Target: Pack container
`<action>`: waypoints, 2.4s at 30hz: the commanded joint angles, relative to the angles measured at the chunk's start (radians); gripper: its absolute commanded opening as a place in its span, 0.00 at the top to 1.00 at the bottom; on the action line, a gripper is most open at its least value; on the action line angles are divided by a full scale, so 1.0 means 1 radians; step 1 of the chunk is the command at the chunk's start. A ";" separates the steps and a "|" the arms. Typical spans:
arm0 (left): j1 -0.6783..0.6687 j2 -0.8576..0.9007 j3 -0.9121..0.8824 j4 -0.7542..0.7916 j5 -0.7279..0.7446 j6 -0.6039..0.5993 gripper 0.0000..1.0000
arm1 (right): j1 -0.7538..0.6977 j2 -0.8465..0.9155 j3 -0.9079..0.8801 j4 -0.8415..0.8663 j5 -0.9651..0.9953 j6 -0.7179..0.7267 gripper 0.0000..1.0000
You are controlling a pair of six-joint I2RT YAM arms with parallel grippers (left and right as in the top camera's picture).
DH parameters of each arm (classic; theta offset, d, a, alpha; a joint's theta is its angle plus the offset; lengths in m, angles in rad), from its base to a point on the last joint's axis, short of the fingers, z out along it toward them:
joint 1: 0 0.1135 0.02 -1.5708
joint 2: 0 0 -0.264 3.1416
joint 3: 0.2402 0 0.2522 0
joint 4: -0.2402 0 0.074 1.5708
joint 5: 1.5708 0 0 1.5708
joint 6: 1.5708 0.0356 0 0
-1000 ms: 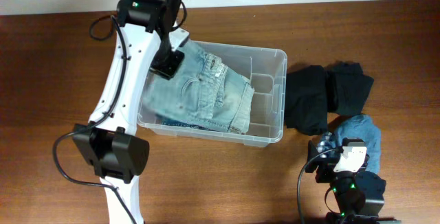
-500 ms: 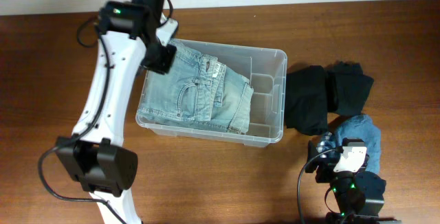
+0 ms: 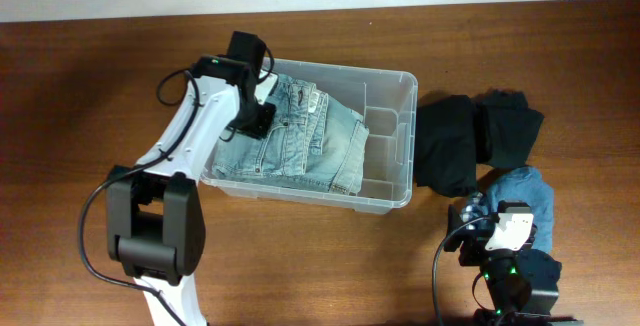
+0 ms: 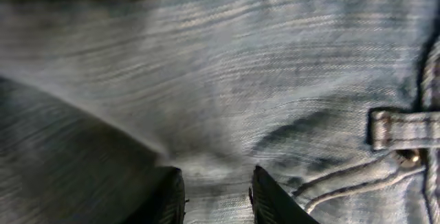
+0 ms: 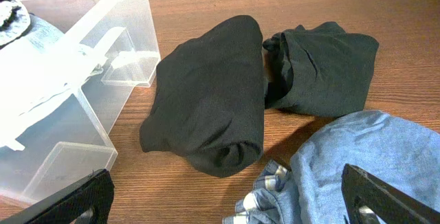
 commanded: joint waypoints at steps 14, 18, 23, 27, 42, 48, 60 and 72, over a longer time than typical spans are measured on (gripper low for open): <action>-0.036 -0.066 0.458 -0.136 -0.061 0.020 0.60 | -0.006 -0.005 -0.006 0.000 -0.006 -0.003 0.01; -0.034 0.039 0.364 -0.096 -0.100 0.019 0.61 | -0.006 -0.005 -0.006 0.000 -0.006 -0.003 0.02; -0.034 0.227 0.316 -0.077 -0.100 0.016 0.61 | -0.006 -0.005 -0.006 0.000 -0.006 -0.003 0.02; -0.035 0.271 0.326 -0.088 -0.110 0.014 0.62 | -0.006 -0.005 -0.006 0.000 -0.006 -0.003 0.02; -0.036 0.073 0.648 -0.558 -0.113 -0.086 0.61 | -0.006 -0.005 -0.006 0.000 -0.006 -0.003 0.02; -0.036 0.074 0.194 -0.348 -0.045 -0.086 0.61 | -0.006 -0.005 -0.006 0.000 -0.006 -0.003 0.02; -0.036 0.065 0.274 -0.383 -0.015 -0.071 0.60 | -0.006 -0.005 -0.006 0.000 -0.006 -0.003 0.02; 0.097 0.063 1.290 -0.631 -0.019 -0.093 0.36 | -0.006 -0.005 -0.006 0.000 -0.006 -0.003 0.02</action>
